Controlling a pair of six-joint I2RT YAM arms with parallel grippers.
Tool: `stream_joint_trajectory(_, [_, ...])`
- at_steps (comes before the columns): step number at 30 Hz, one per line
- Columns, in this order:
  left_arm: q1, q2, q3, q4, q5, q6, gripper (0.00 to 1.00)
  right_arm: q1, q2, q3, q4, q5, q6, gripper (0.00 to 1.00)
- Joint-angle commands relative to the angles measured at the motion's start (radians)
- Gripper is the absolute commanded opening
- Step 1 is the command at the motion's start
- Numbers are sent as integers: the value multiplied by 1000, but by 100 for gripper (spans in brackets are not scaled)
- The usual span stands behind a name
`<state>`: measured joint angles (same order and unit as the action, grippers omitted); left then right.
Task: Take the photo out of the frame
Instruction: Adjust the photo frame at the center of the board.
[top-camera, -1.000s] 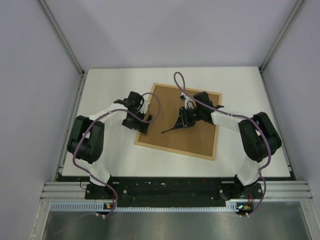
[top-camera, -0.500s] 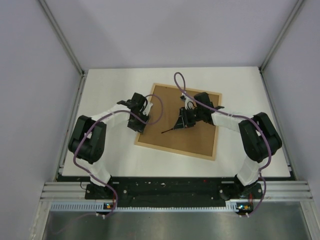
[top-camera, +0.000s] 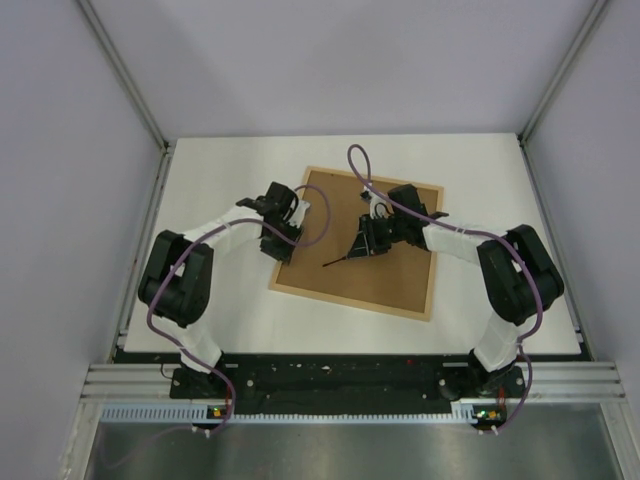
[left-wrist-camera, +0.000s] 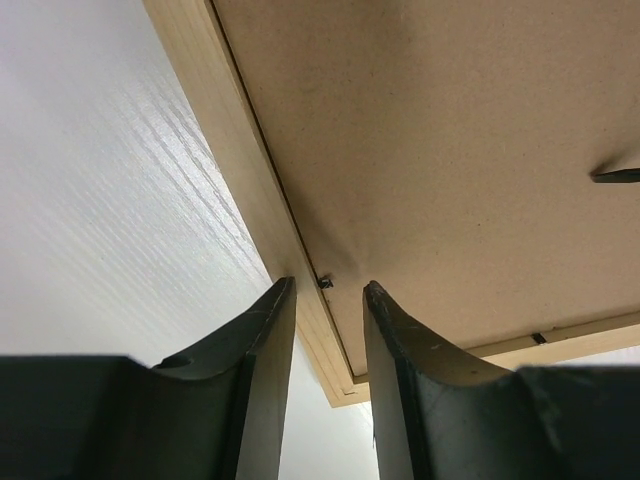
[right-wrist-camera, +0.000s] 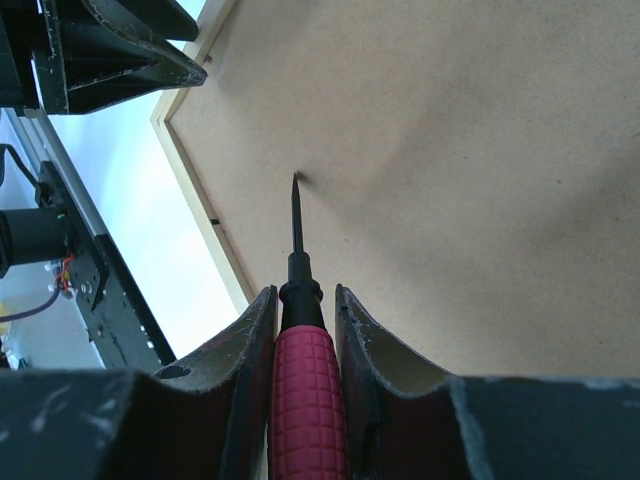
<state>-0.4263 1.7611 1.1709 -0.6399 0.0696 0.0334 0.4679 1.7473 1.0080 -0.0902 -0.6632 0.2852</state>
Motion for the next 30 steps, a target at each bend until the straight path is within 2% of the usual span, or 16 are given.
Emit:
stream_joint_trajectory(1, [-5,12,16,3,-11,5,39,-15,-31,-14,17,85,-49,0])
stream_joint_trajectory(9, [-11,20,13,3,-48,10,53,-15,-29,-12,20,80,-47,0])
stream_joint_trajectory(19, [-14,-31,-19,32,-145,5,44,-14,-25,-14,21,76,-46,0])
stream_joint_trajectory(30, [-29,23,10,17,-74,0,45,-15,-29,-14,24,71,-43,0])
